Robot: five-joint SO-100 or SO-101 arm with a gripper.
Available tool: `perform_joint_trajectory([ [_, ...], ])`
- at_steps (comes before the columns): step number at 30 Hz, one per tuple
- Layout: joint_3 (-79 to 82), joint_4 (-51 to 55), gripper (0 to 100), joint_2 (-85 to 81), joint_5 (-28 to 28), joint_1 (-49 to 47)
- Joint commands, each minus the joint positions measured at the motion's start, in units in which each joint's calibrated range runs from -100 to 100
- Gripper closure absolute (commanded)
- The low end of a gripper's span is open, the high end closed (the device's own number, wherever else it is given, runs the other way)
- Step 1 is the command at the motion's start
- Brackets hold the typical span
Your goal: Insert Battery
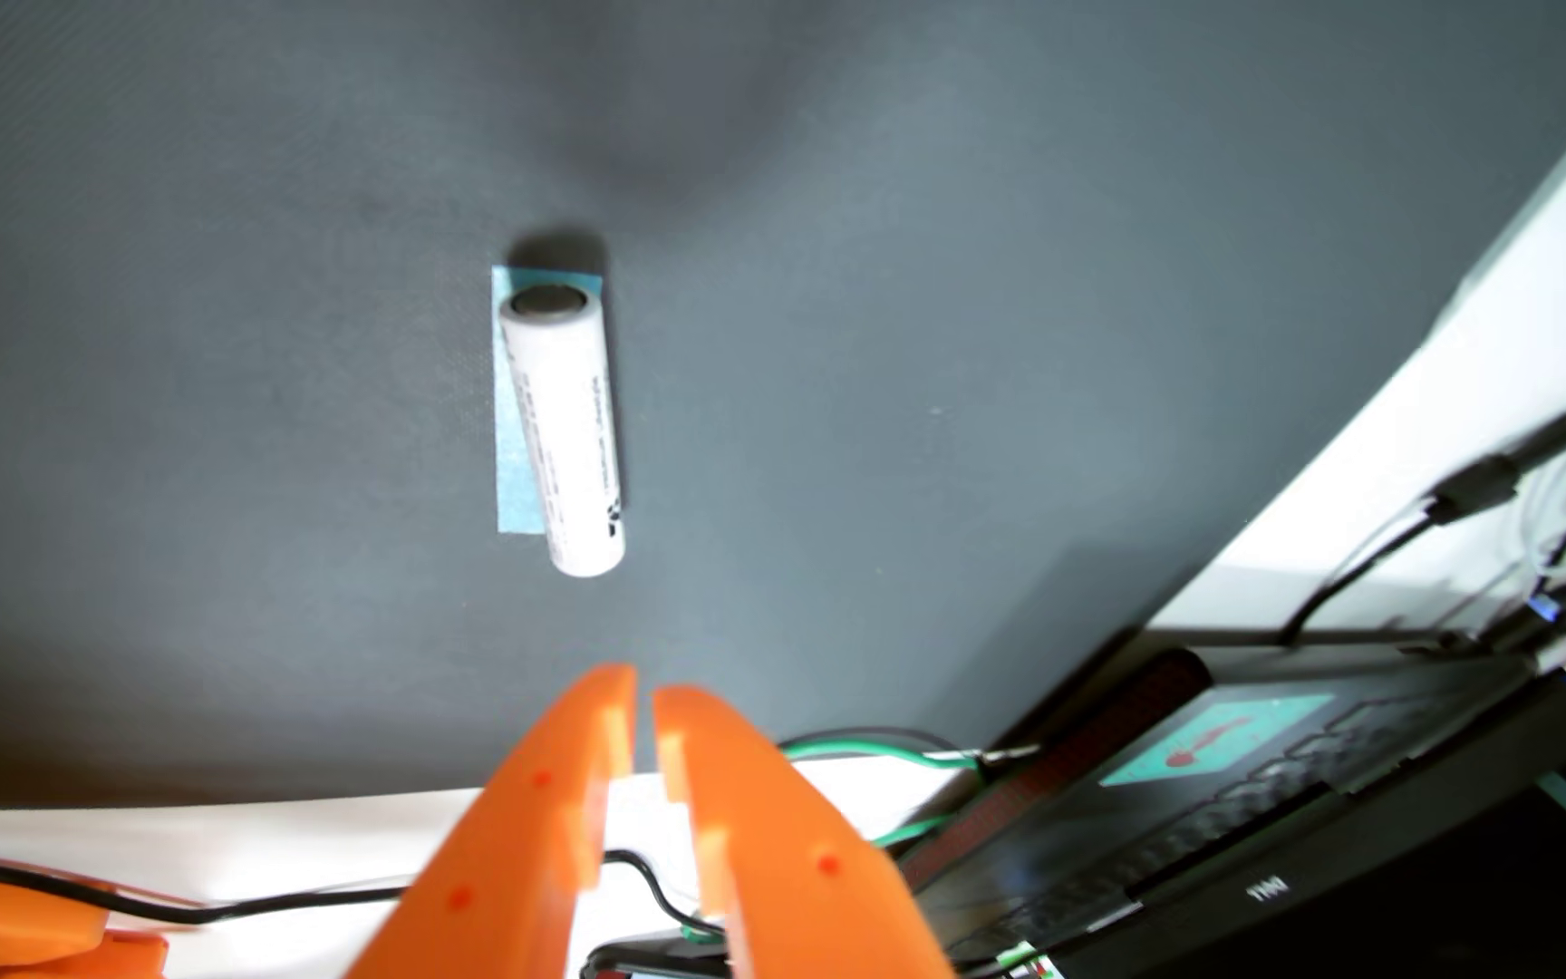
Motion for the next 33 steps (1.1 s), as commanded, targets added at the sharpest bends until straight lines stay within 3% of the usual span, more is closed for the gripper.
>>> perform_joint_trajectory([
  [1, -3.3, -2.19, 92, 5.41, 0.33, 1.78],
  [13, -6.09, -3.38, 89, 13.83, 4.6, 4.85],
  [33, -6.18, -3.38, 88, 18.91, 5.68, 5.09],
])
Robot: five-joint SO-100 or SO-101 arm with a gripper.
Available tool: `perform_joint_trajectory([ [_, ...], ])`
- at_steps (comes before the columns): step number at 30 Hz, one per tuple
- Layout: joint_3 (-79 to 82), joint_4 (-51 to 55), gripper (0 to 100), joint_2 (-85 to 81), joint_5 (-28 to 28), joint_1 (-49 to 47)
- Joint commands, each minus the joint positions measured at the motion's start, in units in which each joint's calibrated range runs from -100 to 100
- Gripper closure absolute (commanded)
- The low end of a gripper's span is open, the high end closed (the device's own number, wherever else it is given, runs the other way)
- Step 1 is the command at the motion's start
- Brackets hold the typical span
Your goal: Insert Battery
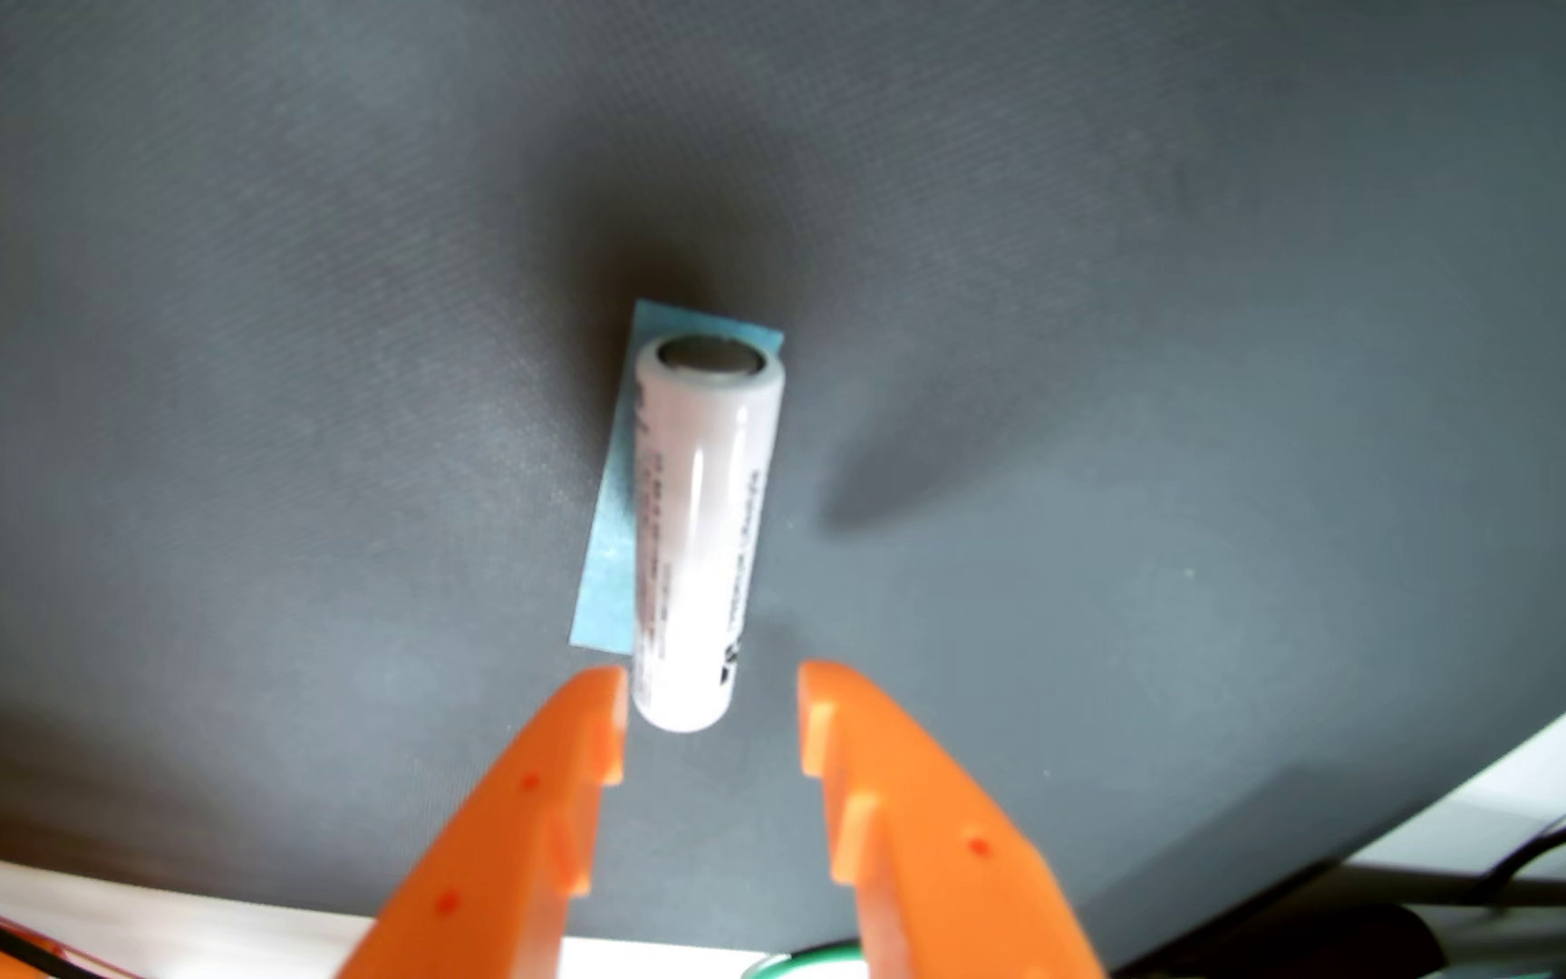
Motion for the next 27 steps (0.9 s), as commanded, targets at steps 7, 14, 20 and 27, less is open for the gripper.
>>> perform_joint_trajectory([
  [7, -2.2, -0.37, 88, 1.03, 0.17, 0.37],
  [14, -2.2, -0.54, 88, 2.69, 0.22, 0.37],
  [20, -2.83, -0.54, 88, 3.61, 1.04, 0.49],
  [27, -3.82, -0.62, 88, 4.78, 1.4, 2.14],
])
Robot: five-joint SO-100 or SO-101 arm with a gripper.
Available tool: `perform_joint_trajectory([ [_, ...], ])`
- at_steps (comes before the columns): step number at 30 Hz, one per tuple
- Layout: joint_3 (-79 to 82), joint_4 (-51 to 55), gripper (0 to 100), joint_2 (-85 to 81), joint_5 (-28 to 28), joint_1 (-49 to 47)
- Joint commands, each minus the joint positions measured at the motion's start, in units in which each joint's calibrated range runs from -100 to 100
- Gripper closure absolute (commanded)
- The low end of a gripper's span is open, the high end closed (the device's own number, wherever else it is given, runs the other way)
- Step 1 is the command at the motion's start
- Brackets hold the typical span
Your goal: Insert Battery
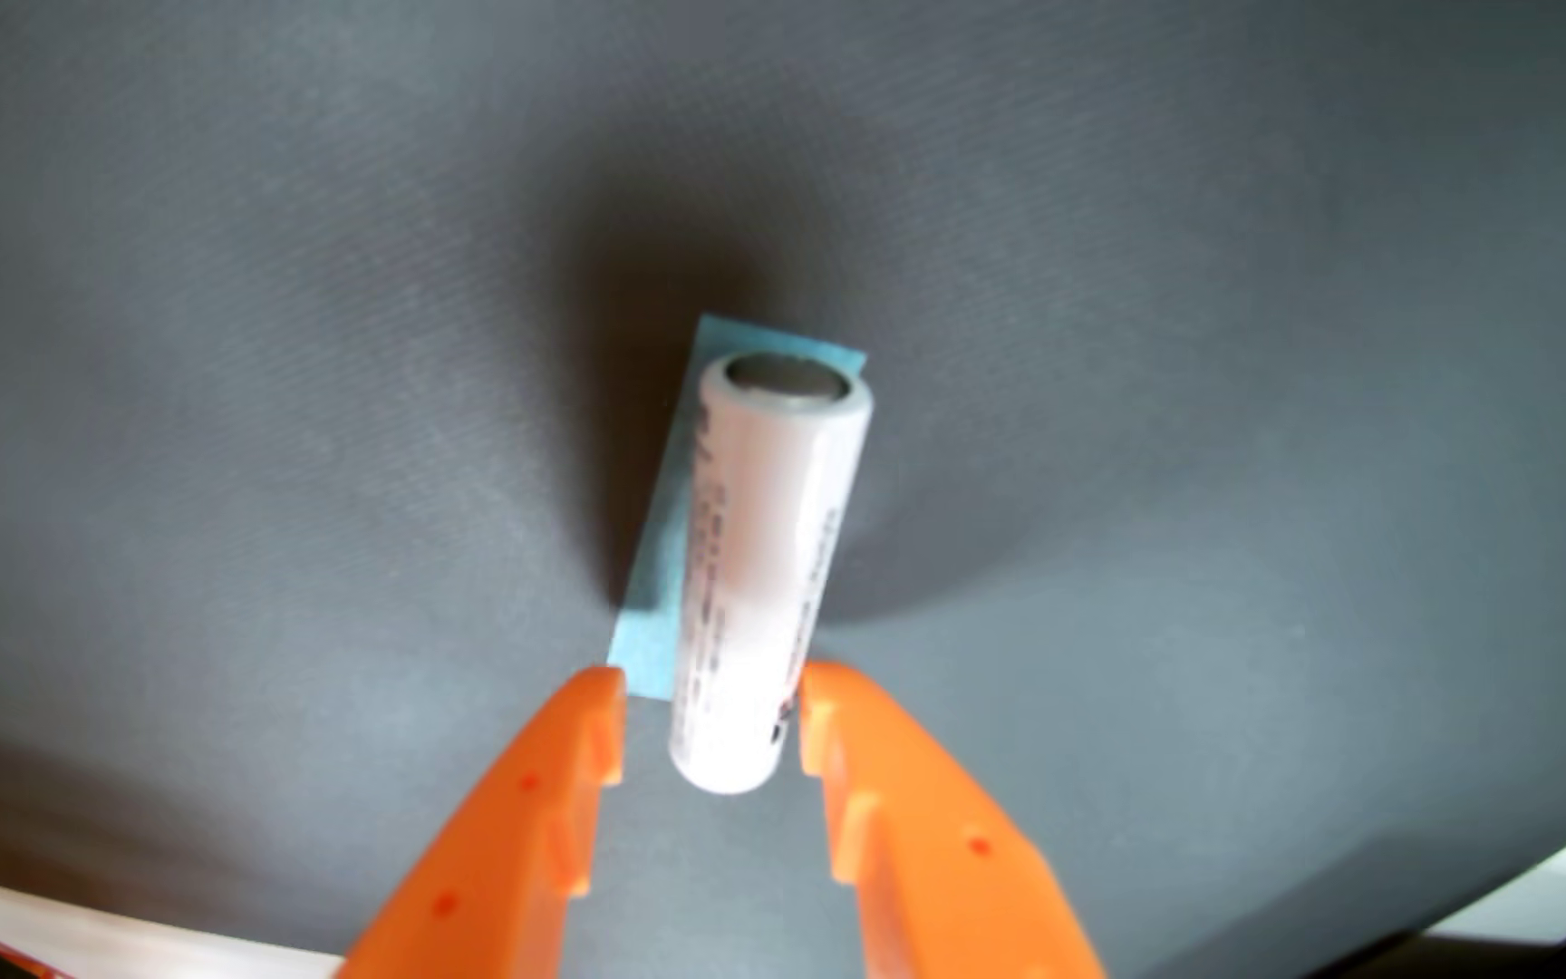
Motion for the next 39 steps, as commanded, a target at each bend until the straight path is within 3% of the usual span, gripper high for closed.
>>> perform_joint_trajectory([
  [1, -2.55, -0.04, 88, 0.45, 0.18, 0.51],
  [30, -4.54, -0.04, 90, 8.04, 2.08, 0.51],
  [39, -4.27, 0.47, 98, 7.79, 3.21, 0.51],
])
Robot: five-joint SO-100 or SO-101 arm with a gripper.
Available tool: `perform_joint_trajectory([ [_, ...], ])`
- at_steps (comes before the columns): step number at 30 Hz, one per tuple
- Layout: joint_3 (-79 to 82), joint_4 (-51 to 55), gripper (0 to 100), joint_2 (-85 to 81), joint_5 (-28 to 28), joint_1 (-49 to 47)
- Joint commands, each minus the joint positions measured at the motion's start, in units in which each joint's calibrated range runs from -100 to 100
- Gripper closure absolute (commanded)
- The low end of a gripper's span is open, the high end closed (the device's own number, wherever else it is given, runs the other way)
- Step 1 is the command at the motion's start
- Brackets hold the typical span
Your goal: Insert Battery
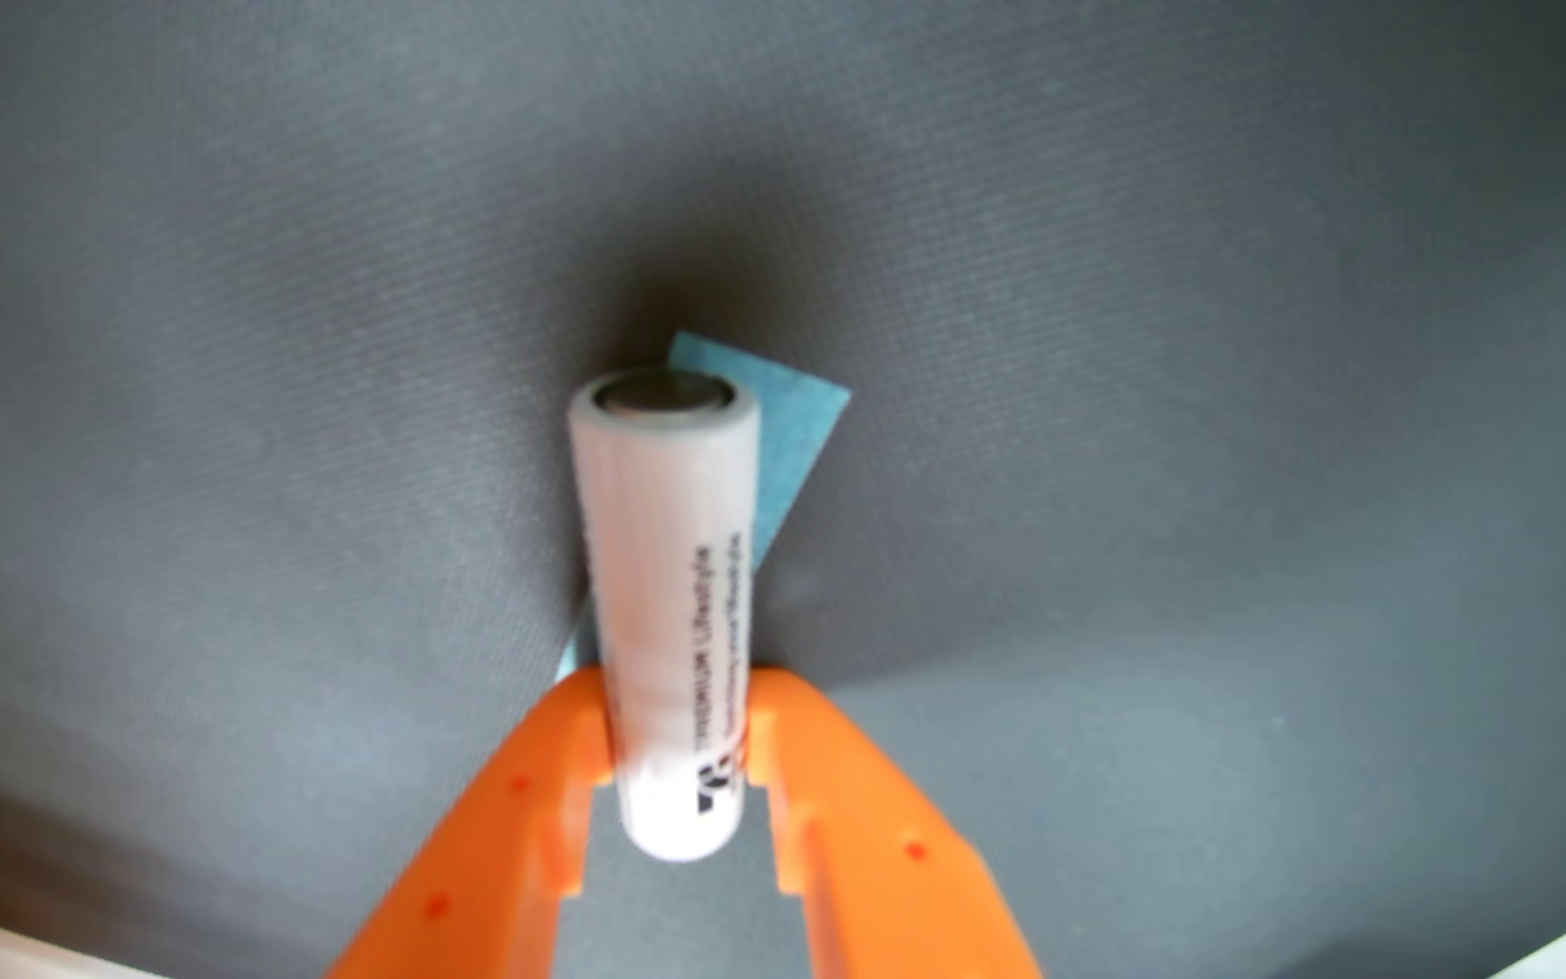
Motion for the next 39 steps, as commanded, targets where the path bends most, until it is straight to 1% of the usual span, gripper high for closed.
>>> perform_joint_trajectory([
  [1, 0.89, -0.03, 98, -0.37, 0.46, 0.51],
  [4, 1.07, -0.12, 98, -1.12, 0.2, 0.51],
  [8, 2.69, 0.14, 98, -7.45, -0.32, 0.62],
  [12, 6.74, 0.22, 98, -16.96, -3.2, -0.91],
  [16, 10.97, 0.3, 98, -26.21, -7.63, -5.4],
  [19, 13.31, 0.39, 98, -31.71, -12.88, -10.47],
  [21, 14.3, 1.32, 98, -34.71, -15.4, -13.54],
  [27, 16.02, 8.52, 98, -44.13, -16.74, -22.87],
  [29, 17.82, 9.36, 98, -46.05, -18.75, -24.41],
  [32, 19.53, 7.08, 98, -46.88, -21.94, -27.59],
  [35, 20.97, 4.45, 98, -47.22, -23.54, -31.02],
  [39, 23.49, -0.03, 98, -47.47, -26.37, -31.61],
])
